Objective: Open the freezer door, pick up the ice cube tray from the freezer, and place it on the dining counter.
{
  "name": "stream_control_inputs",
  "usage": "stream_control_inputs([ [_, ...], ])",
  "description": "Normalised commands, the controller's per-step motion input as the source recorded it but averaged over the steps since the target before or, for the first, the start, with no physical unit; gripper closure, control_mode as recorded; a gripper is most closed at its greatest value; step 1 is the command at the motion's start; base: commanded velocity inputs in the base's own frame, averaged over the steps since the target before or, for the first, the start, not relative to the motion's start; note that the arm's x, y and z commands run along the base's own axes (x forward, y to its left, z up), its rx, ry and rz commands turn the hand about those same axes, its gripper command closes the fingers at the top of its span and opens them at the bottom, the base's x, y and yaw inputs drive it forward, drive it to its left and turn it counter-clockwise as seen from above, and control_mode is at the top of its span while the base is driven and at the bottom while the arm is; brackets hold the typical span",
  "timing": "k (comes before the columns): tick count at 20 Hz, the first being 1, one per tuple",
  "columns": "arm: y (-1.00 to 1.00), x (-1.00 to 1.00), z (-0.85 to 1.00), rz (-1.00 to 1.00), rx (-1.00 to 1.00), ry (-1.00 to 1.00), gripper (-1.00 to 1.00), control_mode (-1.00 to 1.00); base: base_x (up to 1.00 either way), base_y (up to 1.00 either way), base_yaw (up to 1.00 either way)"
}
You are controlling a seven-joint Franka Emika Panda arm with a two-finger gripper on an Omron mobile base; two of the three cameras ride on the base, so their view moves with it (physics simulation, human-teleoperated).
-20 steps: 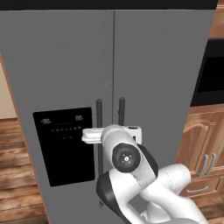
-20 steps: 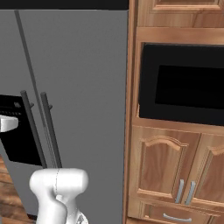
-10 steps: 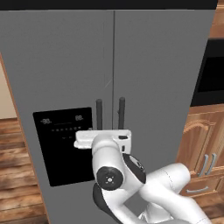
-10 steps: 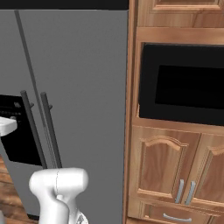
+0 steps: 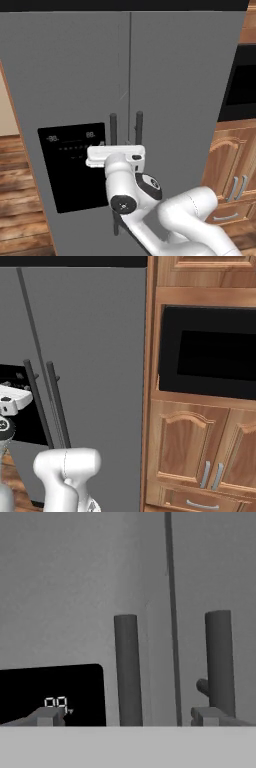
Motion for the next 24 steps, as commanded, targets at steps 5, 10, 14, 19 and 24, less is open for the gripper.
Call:
stream_control_inputs([
  [5, 0.00, 0.44, -0.08, 0.01, 0.00, -0.05, -1.00, -1.00, 0.00, 0.00, 0.00],
  [10, 0.03, 0.37, -0.03, 0.00, 0.00, -0.02, -1.00, -1.00, 0.00, 0.00, 0.00],
  [14, 0.03, 0.34, -0.05, 0.00, 0.00, -0.02, -1.00, -1.00, 0.00, 0.00, 0.00],
  [19, 0.11, 0.21, -0.03, 0.00, 0.00, 0.00, -1.00, -1.00, 0.00, 0.00, 0.00],
  [24, 0.10, 0.11, -0.01, 0.00, 0.00, 0.00, 1.00, -1.00, 0.00, 0.00, 0.00],
])
